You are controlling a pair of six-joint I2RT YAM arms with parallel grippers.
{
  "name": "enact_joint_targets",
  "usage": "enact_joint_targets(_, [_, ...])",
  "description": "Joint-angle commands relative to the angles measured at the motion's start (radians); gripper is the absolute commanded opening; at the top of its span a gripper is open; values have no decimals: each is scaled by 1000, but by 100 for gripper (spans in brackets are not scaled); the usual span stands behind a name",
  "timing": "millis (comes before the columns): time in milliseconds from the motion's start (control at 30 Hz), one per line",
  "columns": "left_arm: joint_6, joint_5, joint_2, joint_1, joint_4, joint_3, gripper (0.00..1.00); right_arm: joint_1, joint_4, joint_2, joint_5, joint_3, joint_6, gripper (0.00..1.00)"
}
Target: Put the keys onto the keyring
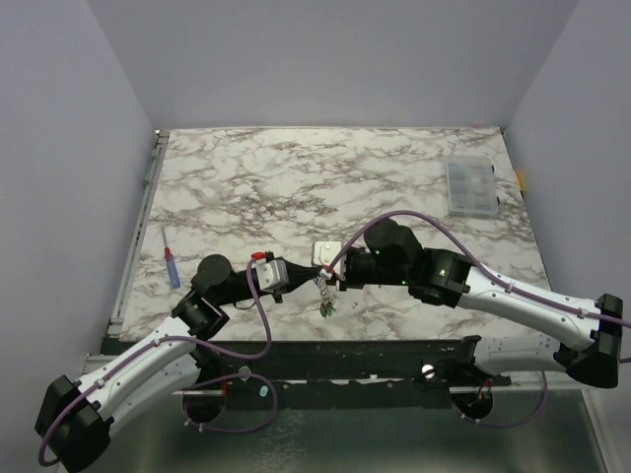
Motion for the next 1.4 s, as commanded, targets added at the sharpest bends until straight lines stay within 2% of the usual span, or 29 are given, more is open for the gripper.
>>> enact_joint_targets(0, [14,23,-19,-6,35,32,0,-2,-49,14,14,18,-7,24])
enact_joint_targets(133, [15,20,-22,-6,32,32,0,-1,-63,14,11,24,-4,18])
enact_joint_targets(300, [15,22,-27,-6,32,33,0,-2,-69,13,-4,22,-2,2])
enact_joint_targets(633, [35,57,-41,-6,32,31,1,-2,3,-23,8,-20,1,0])
enact_joint_targets(700, [44,51,-54,-6,32,27,17,-2,34,-44,4,-43,5,1])
enact_joint_targets(800, [57,35,-88,-6,32,22,35,-3,110,-97,3,-104,7,1])
enact_joint_targets(900, [63,38,-119,-6,46,16,42,-2,214,-169,1,-183,9,1])
enact_joint_targets(1100, [29,69,-120,-6,101,11,42,-3,377,-279,1,-306,28,1])
enact_joint_targets(1367, [-12,164,-49,-6,145,21,34,-3,442,-328,-24,-344,54,1])
